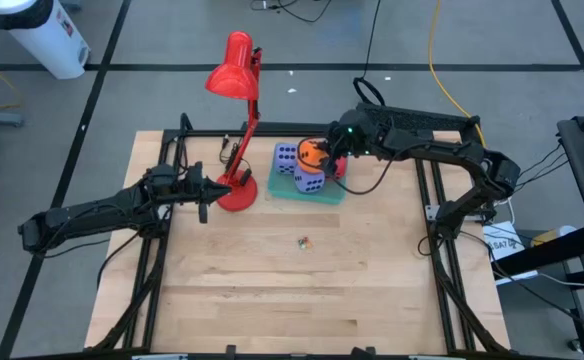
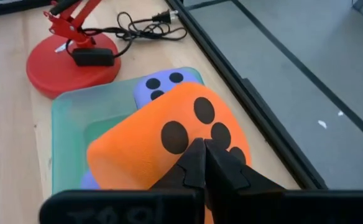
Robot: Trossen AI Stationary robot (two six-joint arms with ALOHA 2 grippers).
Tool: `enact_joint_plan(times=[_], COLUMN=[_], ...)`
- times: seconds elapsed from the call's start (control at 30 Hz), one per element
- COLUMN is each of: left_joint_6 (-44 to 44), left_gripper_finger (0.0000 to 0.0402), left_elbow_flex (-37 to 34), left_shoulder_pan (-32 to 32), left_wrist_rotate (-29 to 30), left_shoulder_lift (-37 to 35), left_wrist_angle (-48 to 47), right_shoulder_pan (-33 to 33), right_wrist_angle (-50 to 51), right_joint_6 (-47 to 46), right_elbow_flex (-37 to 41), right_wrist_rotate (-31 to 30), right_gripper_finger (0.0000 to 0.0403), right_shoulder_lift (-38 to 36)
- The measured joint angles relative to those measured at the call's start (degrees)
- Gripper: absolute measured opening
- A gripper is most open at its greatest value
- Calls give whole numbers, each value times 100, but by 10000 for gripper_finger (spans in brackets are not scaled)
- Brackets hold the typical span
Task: Pick & Place Dice
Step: Put the large orange die into the blue bin
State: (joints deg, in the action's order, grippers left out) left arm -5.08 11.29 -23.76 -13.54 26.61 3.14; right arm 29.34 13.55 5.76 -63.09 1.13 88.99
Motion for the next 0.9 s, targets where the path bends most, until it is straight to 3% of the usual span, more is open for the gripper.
enact_joint_plan(times=[0.9], left_joint_6=[73], left_gripper_finger=[31], left_elbow_flex=[0], left_shoulder_pan=[-1], left_wrist_rotate=[6], left_shoulder_lift=[0], left_wrist_angle=[170], right_shoulder_pan=[31], right_wrist_angle=[464], right_joint_6=[753], right_elbow_flex=[37], right_wrist_rotate=[89], right_gripper_finger=[0], right_shoulder_lift=[56])
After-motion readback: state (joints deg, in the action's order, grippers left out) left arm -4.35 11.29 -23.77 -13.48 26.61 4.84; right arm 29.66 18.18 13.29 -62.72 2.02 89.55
